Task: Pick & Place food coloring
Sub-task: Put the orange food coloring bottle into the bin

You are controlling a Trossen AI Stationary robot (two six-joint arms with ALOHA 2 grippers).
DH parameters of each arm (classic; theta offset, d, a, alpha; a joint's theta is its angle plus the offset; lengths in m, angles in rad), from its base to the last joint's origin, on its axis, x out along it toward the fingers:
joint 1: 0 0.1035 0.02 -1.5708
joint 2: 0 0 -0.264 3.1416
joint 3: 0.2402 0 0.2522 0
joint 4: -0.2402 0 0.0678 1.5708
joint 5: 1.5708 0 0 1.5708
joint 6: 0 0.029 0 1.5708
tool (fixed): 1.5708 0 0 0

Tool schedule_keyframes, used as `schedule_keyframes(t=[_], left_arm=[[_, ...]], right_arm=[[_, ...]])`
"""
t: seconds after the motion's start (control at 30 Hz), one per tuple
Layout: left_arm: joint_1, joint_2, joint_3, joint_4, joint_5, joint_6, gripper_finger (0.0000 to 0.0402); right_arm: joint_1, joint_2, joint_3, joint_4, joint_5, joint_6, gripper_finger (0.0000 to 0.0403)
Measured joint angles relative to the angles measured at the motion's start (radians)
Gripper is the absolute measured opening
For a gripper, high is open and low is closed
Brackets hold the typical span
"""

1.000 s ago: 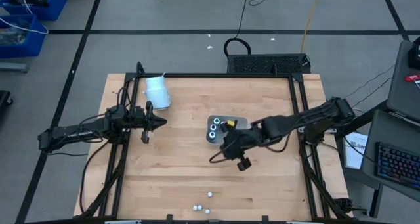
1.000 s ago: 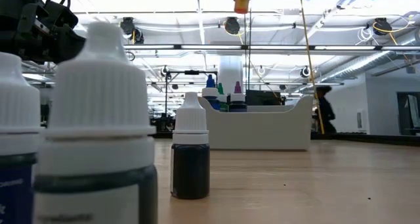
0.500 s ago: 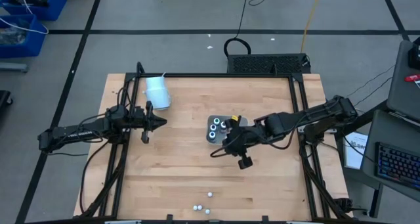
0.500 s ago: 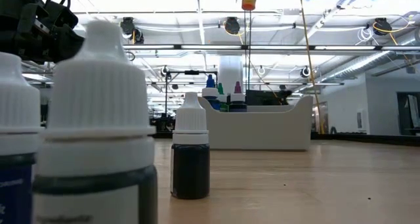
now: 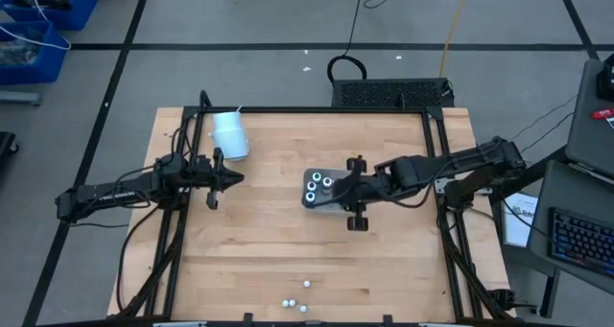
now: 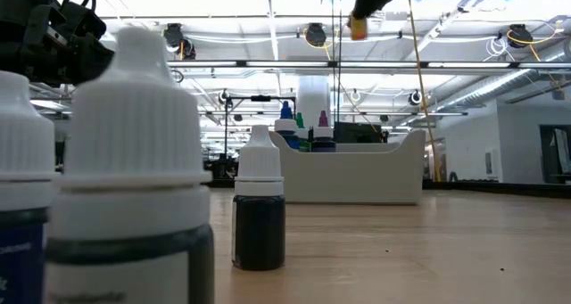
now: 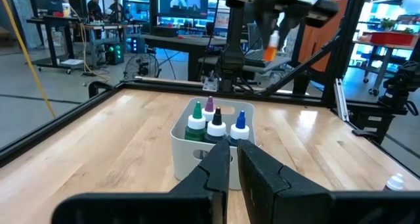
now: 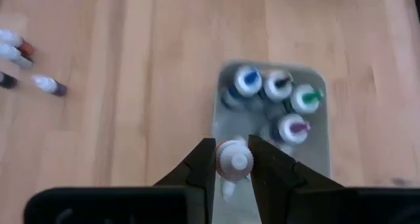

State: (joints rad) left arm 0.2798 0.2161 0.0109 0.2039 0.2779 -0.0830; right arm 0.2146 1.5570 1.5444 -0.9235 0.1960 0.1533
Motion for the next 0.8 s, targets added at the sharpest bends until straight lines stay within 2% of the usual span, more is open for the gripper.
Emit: schedule_keyframes(t=[0.13,0.27,0.4,0.63,0.8], left_arm=[[0.000,0.000,0.000,-0.002,0.000,0.000,0.0037],[0.000,0.000,0.000,-0.002,0.000,0.000,0.0037],[0.000,0.000,0.000,-0.003,0.000,0.000,0.0037],[0.000,0.000,0.000,-0.007,-0.026,0.000,0.0037],[0.000,0.000,0.000,-0.007,-0.030,0.001,0.0037]], right_arm=[[-0.009,-0.006,-0.001,-0.060,0.044,0.018,0.0069],[-0.033,-0.037,-0.049,-0.031,0.039,0.014,0.0064],[-0.088,-0.122,-0.166,0.047,0.034,0.002,0.0062],[-0.203,-0.306,-0.438,0.216,-0.045,-0.010,0.0067],[-0.267,-0.348,-0.533,0.286,-0.101,-0.014,0.0064]])
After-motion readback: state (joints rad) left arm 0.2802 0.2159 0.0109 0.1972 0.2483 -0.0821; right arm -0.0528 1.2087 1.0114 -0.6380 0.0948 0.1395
